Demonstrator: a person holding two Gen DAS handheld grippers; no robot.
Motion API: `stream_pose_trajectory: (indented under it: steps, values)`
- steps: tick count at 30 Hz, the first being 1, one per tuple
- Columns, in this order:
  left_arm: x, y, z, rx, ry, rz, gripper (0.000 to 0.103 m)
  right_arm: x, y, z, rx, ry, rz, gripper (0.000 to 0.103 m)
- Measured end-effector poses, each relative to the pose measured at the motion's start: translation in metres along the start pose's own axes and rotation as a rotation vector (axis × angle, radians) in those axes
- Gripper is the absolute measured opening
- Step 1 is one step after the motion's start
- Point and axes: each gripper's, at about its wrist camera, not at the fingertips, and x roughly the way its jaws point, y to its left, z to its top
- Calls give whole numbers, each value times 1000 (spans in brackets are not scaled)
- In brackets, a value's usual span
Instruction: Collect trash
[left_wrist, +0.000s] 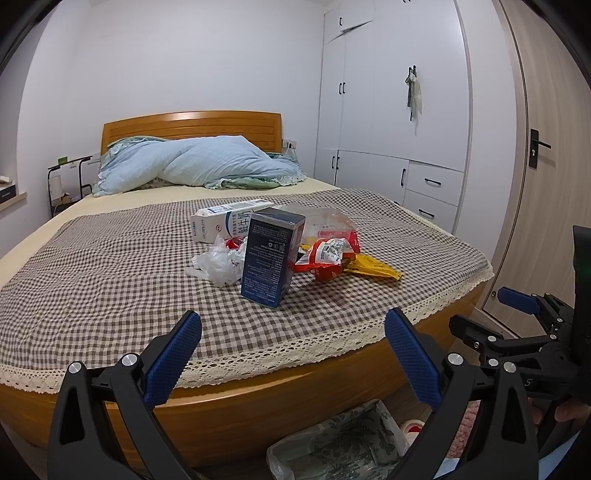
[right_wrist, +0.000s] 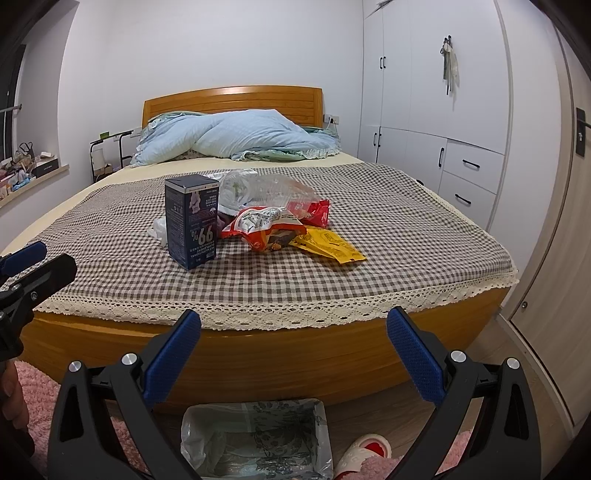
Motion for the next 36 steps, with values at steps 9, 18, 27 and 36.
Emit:
stream_pose_trajectory:
  steps: [9,18,27,36]
  values:
    - [1,-2,1,10,0,-3,96,1,-1,2,1,3,-3,97]
    - [8,-3,2,17,4,-5,96,5,0,7,-1,-3,0,97]
    - [18,-1,6,15,4,2,96,15,-3,14,5,-7,5,97]
    - [34,4,19,22,-3,21,96,31,-2,23,-6,-15,11,97]
